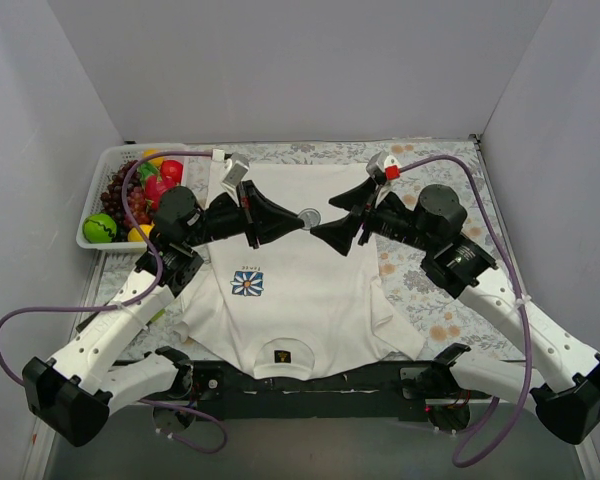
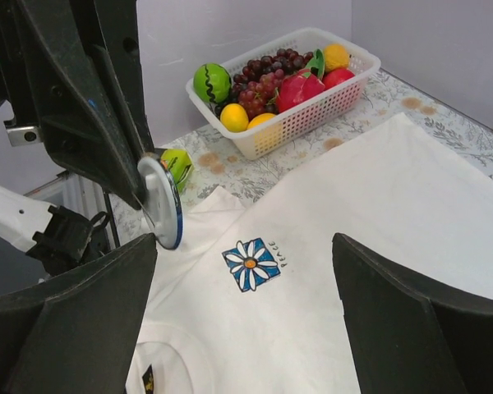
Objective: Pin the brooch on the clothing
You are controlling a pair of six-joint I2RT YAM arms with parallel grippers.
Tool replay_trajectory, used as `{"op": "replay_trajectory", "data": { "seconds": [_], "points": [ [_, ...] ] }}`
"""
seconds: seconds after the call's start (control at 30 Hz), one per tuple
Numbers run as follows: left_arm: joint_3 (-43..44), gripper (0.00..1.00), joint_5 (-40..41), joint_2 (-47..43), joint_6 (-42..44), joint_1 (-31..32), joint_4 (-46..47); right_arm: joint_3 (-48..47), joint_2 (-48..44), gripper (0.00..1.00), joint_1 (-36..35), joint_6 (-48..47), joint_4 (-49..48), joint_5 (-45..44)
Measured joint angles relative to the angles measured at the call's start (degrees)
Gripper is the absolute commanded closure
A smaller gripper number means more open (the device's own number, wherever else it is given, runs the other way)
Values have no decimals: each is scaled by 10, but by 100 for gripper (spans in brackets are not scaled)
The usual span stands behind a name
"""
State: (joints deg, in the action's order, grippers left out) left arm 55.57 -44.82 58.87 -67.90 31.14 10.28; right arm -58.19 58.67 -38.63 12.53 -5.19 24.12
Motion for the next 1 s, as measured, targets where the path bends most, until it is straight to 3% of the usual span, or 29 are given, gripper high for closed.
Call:
{"op": "replay_trajectory", "data": {
  "seconds": [0.27,0.53,0.77,1.0],
  "points": [
    [1,100,28,-1,15,0,3,22,-10,6,4,-14,13,-7],
    [26,100,106,6,64,2,-68,35,-32,5,4,-25,24,-29],
    [65,100,235,40,119,43,-163,48,-60,4,6,-30,46,-57],
    [85,100,405,97,161,141,-243,51,-62,4,16,-19,82,-105]
  ]
}}
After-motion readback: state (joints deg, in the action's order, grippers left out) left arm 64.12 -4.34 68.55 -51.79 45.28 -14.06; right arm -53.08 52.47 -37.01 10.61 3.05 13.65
